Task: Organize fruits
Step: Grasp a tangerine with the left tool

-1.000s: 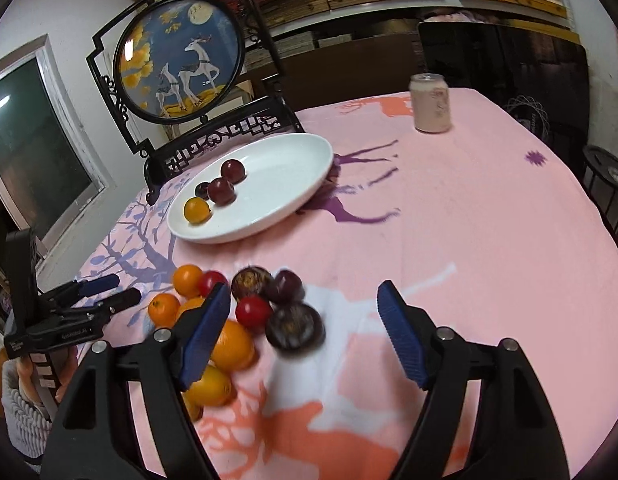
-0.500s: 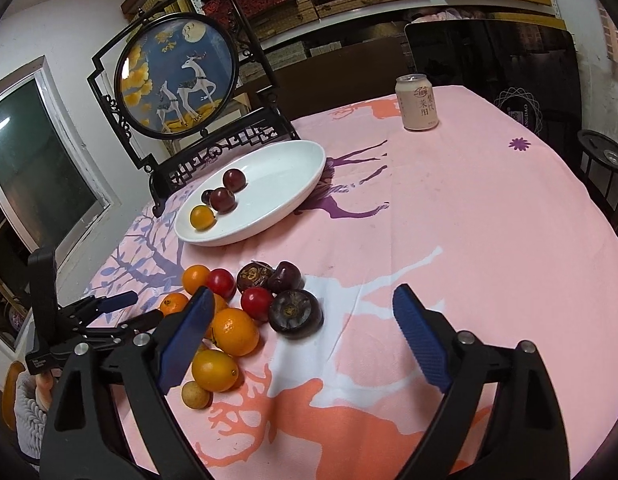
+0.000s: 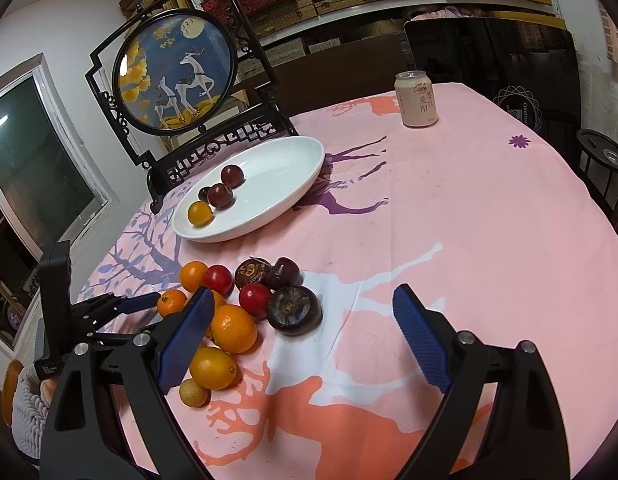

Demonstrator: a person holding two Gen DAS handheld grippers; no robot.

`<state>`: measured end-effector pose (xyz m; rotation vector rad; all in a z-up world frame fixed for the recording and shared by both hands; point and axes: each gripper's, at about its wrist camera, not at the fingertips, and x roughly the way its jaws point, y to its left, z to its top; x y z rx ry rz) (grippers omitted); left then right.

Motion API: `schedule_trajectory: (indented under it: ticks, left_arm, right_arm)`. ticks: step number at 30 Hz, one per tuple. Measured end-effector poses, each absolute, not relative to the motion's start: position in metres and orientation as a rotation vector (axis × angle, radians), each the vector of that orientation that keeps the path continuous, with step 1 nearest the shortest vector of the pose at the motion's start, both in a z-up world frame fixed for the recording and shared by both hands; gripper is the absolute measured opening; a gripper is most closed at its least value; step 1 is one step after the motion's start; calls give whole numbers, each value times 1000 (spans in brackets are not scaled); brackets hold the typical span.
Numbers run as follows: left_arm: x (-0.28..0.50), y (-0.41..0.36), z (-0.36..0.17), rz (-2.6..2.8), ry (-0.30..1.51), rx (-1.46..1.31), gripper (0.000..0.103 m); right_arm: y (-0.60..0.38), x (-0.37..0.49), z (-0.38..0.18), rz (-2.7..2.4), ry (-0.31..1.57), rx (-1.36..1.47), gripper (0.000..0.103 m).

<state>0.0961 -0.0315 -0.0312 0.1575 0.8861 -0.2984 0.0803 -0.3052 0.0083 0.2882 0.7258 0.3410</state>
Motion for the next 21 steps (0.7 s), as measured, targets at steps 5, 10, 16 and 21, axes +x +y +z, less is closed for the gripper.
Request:
schedule_trajectory:
  ticks: [5,10,16,21]
  left_arm:
    - [93,-39,-32,-314,873,197,38]
    - [94,-20,-24,-231,859,147,37]
    - [99,13,-15,-141,851,33,38]
    - [101,15,-16,-133,858,36,38]
  right_arm:
    - [-306,83,6,333,737,284,91]
    - [-306,86,3,310,750,265,91]
    - [-299,89,-5,315,793,230,90]
    - [-271,66,-5,458,787,157,86]
